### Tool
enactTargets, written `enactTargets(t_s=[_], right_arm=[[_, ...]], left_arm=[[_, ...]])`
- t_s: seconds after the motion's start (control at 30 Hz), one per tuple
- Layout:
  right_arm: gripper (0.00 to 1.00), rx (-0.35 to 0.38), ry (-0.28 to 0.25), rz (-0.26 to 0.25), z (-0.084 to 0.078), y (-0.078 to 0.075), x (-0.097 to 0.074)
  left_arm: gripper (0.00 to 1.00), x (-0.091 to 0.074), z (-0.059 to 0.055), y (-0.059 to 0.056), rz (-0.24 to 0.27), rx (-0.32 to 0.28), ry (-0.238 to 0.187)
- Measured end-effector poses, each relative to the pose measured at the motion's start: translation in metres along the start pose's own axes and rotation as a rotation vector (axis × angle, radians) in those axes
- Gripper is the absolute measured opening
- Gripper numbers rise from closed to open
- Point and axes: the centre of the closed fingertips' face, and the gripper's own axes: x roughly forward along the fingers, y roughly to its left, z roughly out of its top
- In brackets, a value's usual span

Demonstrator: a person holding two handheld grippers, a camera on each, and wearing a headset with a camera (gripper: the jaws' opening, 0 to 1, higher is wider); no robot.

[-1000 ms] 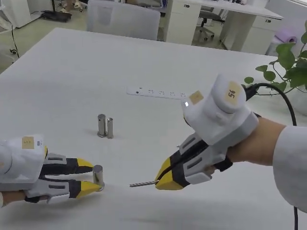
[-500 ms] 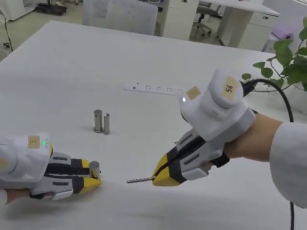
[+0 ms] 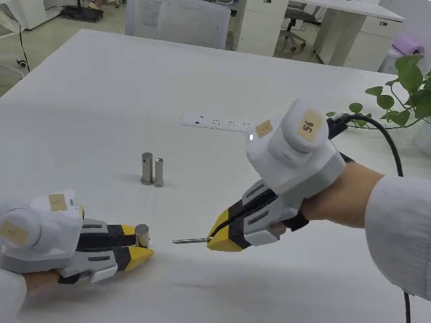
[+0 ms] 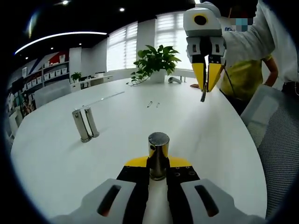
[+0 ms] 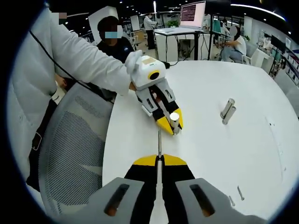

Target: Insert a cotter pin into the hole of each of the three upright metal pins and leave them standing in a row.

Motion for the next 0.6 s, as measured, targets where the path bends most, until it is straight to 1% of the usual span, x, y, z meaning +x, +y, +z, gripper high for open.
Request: enactTargets(t_s=[0.1,0.17,0.33,0.6], right_arm=[[0.02,0.008,-0.014,-0.02,0.003,-0.007,0.006],[0.02,0.018,-0.029,-0.025,0.006,-0.011,0.009],[0.02,0.033,-0.048,-0.041,0.008,-0.02,0.016],[0.02,0.054,-0.056,-0.037,0.004,-0.024,0.023]], left_arm=[[0.11,-0.001,0.0,0.0,0.008,-0.007,-0.007],[0.11,0.0,0.0,-0.001,0.011,-0.013,-0.011],[0.11,0.0,0.0,0.0,0.009,-0.01,-0.013],[0.11,0.0,0.0,0.0,0.002,-0.009,-0.018]])
